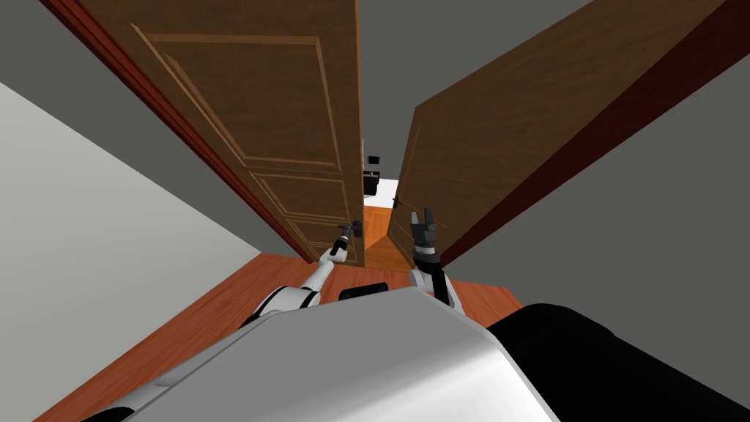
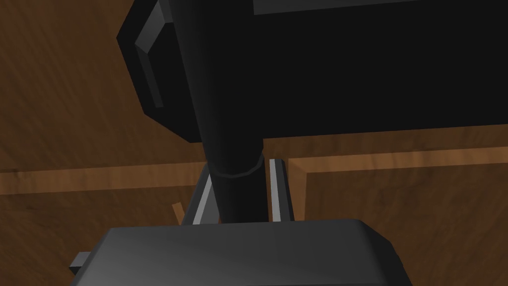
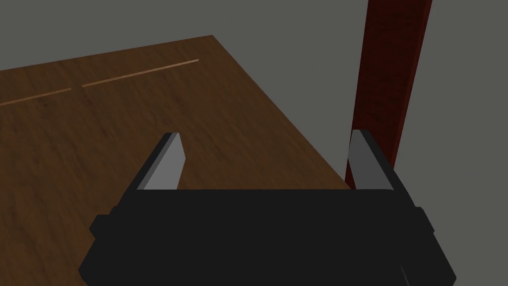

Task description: Push the door open

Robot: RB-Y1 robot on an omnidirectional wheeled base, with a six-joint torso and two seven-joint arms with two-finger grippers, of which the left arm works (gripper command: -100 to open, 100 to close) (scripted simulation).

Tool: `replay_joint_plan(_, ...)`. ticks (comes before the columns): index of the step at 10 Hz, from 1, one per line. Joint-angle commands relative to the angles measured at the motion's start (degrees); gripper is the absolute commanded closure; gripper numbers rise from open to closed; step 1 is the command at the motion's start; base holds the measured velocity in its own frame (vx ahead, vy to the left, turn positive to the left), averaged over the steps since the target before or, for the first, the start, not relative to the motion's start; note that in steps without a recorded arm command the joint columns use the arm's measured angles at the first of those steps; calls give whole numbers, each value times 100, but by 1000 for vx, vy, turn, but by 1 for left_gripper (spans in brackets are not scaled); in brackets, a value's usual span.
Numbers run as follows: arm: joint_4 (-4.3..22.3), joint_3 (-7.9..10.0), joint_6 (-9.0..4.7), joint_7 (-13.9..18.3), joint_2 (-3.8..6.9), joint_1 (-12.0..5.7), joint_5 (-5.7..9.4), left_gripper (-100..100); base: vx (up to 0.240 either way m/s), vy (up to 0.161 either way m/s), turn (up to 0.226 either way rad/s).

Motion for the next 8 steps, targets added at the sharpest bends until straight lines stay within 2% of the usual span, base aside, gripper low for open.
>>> replay_joint_plan(1, 76, 104, -48, -37, 102, -76, 30, 100, 143, -93, 71)
replay_joint_plan(8, 112, 468, -42, -234, 276, -97, 120, 100, 150, -98, 57)
